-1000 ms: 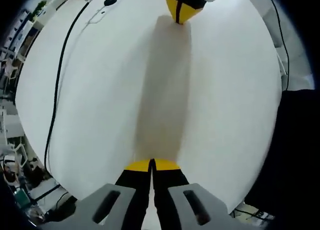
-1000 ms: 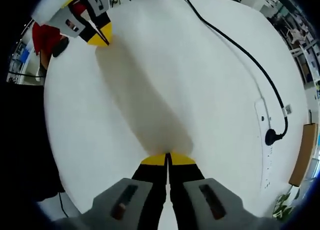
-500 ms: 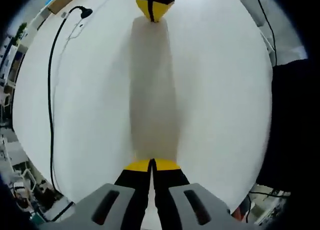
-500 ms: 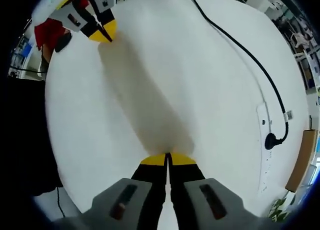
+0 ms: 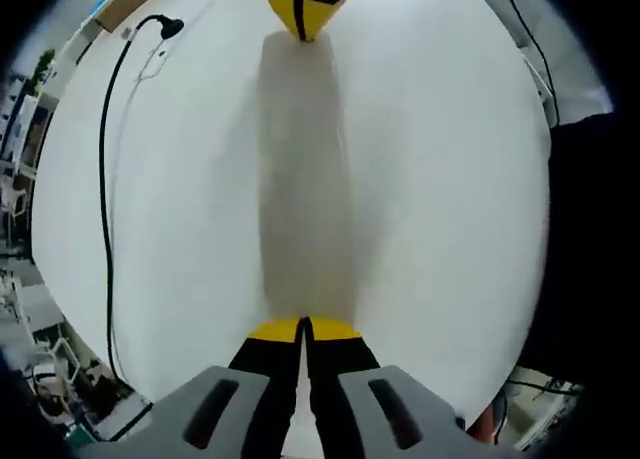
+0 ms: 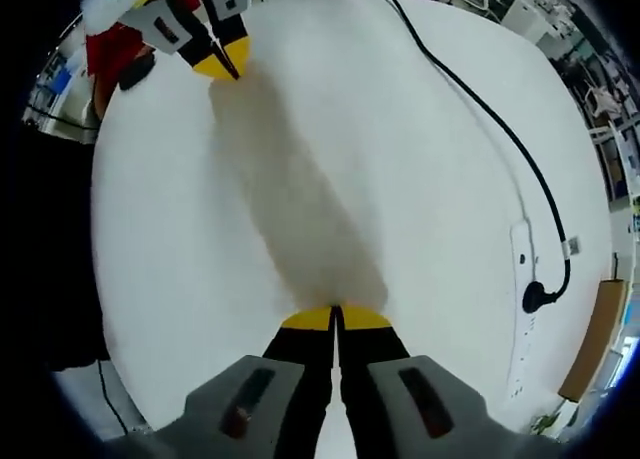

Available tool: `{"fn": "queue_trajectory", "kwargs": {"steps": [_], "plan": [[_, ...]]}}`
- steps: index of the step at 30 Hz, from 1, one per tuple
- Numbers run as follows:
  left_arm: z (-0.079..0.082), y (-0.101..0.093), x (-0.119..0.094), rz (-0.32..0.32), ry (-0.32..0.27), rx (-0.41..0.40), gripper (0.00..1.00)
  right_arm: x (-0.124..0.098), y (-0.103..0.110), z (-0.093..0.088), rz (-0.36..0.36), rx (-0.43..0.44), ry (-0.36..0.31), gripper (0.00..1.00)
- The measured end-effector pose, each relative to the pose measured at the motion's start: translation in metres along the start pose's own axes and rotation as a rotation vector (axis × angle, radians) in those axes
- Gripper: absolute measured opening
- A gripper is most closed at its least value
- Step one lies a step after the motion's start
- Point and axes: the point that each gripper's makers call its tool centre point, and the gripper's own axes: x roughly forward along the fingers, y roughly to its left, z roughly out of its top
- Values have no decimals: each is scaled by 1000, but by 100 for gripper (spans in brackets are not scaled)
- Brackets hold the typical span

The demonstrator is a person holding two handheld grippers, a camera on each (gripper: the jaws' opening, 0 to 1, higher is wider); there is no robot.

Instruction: Arrange the utensils inside the cutlery case until each visible utensil rests in its matching compartment.

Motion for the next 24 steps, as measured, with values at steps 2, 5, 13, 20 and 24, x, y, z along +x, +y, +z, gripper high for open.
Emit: {"fn": "queue_trajectory", "kwargs": {"steps": [2,5,13,20,24], "plan": [[0,3,0,42,-40,2,1,-5,-6,-2,-66,-36,-28,15],[1,10,-1,139,-98,28,2,-6,0,-9,-26,-44,-31,36],[4,15,-12,92,-285,-122,31,-4,17,1,75,-72,-107,48],[35,15,-7,13,-410,-100,60,12,12,4,53,-247,-48,45],[37,11,13,-31,-391,-119,61,18,22,12,107,-195,-78,49]]}}
